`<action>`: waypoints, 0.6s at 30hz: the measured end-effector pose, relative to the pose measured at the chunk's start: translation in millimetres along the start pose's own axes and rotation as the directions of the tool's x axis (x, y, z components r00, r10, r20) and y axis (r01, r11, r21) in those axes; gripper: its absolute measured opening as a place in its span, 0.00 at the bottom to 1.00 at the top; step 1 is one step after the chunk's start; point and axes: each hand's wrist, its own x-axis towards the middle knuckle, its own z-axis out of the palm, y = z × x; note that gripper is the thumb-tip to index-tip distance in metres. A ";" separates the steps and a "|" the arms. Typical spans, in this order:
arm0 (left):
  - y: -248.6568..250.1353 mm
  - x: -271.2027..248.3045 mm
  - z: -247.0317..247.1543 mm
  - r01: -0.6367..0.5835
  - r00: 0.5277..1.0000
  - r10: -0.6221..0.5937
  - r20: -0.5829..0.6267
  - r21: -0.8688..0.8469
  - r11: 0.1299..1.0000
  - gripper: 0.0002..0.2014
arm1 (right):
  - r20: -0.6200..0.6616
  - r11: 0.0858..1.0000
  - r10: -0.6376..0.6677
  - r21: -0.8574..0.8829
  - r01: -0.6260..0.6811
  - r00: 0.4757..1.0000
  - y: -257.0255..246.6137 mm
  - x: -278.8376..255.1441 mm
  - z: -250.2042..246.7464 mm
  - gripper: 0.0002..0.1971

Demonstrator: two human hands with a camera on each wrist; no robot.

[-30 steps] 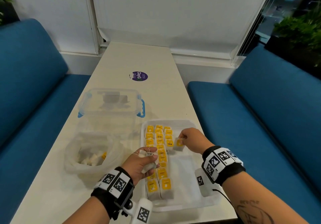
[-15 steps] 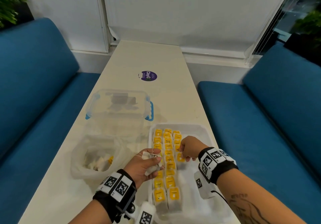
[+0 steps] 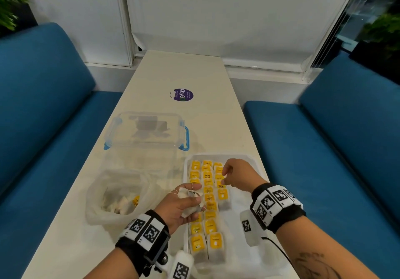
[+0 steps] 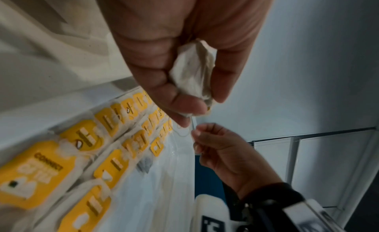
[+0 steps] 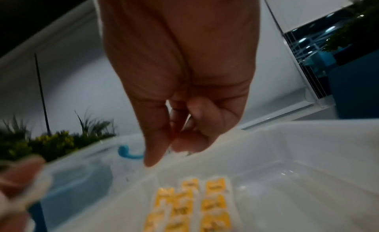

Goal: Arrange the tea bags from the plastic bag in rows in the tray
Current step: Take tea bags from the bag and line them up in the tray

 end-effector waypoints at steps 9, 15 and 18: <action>0.2 -7.5 12.9 0.056 0.998 -0.054 0.017 -0.121 0.991 0.15 | 0.125 0.959 -0.252 0.168 0.230 0.959 -38.6 -52.5 6.7 0.11; -5.3 -16.1 15.5 0.025 0.998 -0.024 0.063 -0.030 0.999 0.09 | 0.058 0.966 -0.250 0.090 0.244 0.967 -32.3 -59.5 11.3 0.01; -7.7 -18.9 16.0 0.024 0.998 -0.024 0.053 -0.005 1.000 0.11 | 0.007 0.964 -0.219 0.156 0.215 0.976 -30.7 -60.3 11.2 0.09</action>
